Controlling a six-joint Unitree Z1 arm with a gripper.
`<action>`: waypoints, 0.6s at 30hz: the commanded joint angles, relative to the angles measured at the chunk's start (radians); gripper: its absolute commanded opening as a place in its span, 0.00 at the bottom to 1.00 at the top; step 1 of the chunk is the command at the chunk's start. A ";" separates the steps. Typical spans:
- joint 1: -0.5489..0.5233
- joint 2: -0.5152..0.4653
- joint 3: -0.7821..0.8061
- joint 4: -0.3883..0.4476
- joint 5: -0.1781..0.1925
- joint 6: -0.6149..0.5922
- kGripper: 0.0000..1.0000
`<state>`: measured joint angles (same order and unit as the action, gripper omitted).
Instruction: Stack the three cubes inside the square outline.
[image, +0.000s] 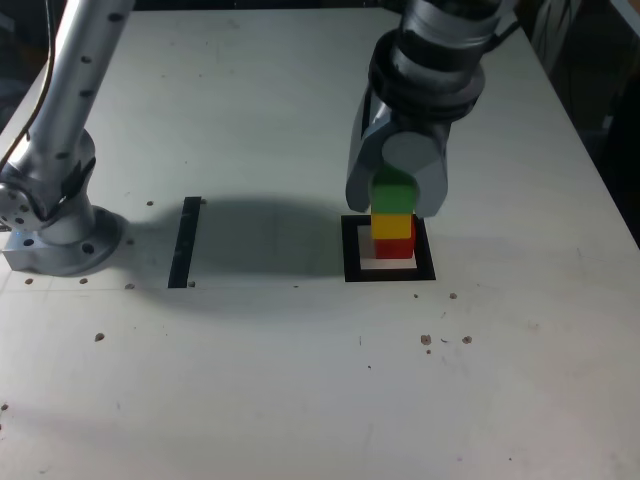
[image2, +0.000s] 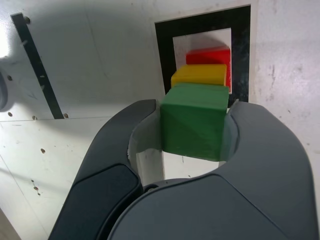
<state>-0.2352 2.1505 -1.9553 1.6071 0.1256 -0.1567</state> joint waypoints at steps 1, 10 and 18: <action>0.001 0.004 0.002 0.010 0.005 0.002 0.86; 0.001 -0.009 0.002 0.011 0.058 0.010 0.98; 0.001 -0.117 0.025 0.017 0.085 0.027 0.99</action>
<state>-0.2352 2.0559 -1.9356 1.6094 0.2103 -0.1333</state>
